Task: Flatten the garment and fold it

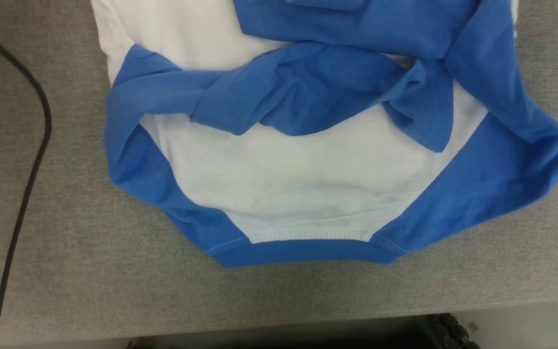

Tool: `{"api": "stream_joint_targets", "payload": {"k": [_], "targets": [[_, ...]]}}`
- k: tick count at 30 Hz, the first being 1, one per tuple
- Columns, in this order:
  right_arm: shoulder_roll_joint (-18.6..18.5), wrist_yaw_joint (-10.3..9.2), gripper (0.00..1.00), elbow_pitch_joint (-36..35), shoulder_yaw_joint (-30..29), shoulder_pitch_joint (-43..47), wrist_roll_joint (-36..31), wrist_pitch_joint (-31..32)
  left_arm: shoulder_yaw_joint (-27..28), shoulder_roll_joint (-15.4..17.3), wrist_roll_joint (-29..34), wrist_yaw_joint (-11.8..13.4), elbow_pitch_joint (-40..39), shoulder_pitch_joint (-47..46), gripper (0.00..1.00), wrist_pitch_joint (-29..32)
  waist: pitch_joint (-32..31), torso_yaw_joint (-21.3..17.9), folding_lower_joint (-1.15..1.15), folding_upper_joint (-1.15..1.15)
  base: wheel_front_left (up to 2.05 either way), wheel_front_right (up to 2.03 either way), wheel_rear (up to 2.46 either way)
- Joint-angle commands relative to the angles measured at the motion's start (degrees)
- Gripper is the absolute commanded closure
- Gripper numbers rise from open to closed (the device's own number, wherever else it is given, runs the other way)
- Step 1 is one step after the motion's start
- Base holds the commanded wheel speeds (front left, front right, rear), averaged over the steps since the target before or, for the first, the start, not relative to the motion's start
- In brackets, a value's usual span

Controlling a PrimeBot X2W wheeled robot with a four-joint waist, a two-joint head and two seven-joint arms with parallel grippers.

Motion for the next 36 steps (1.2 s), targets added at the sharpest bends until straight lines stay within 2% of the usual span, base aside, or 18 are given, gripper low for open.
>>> {"api": "stream_joint_targets", "payload": {"k": [1,6,11,14,19,24,31,36], "targets": [[-1.0,-0.12,1.00,0.1,1.9,2.7,1.9,-0.9,0.1,1.0,-1.4,-0.9,0.1,3.2,1.00,0.0,-3.5,0.3,0.00,0.00,0.00,0.00,0.00],[-4.0,-0.12,1.00,-4.1,10.4,12.6,10.1,-3.0,0.0,2.0,-5.3,-3.6,-3.6,14.7,1.00,0.5,-10.0,0.6,0.00,0.00,0.00,0.00,0.00],[-8.4,-0.12,1.00,-12.9,16.6,25.5,17.4,-3.4,0.2,2.8,-9.1,-4.0,-12.1,28.8,1.00,1.4,-16.7,1.4,0.00,0.00,0.00,0.00,0.00],[-11.2,-0.12,1.00,-19.6,17.7,34.6,20.5,-3.0,0.3,2.9,-11.3,-3.4,-18.3,38.2,1.00,2.1,-20.6,1.8,0.00,0.00,0.00,0.00,0.00],[-14.0,-0.12,1.00,-28.9,15.8,48.9,22.6,-1.0,0.2,2.8,-14.8,-1.8,-26.8,53.1,1.00,3.6,-25.8,2.0,0.00,0.00,0.00,0.00,0.00],[-13.4,-0.12,1.00,-36.5,11.3,61.5,22.2,1.8,-0.3,2.5,-17.9,-0.5,-31.8,65.8,1.00,4.6,-28.8,2.1,0.00,0.00,0.00,0.00,0.00],[-10.7,-0.12,1.00,-41.4,5.7,74.8,20.3,6.0,-3.2,1.9,-18.8,-1.3,-30.5,73.7,1.00,4.2,-30.2,3.0,0.00,0.00,0.00,0.00,0.00],[-8.9,-0.12,1.00,-39.8,5.0,80.5,17.6,7.2,-5.0,0.9,-18.8,-2.4,-26.1,74.9,1.00,3.1,-30.7,3.3,0.00,0.00,0.00,0.00,0.00]]}}
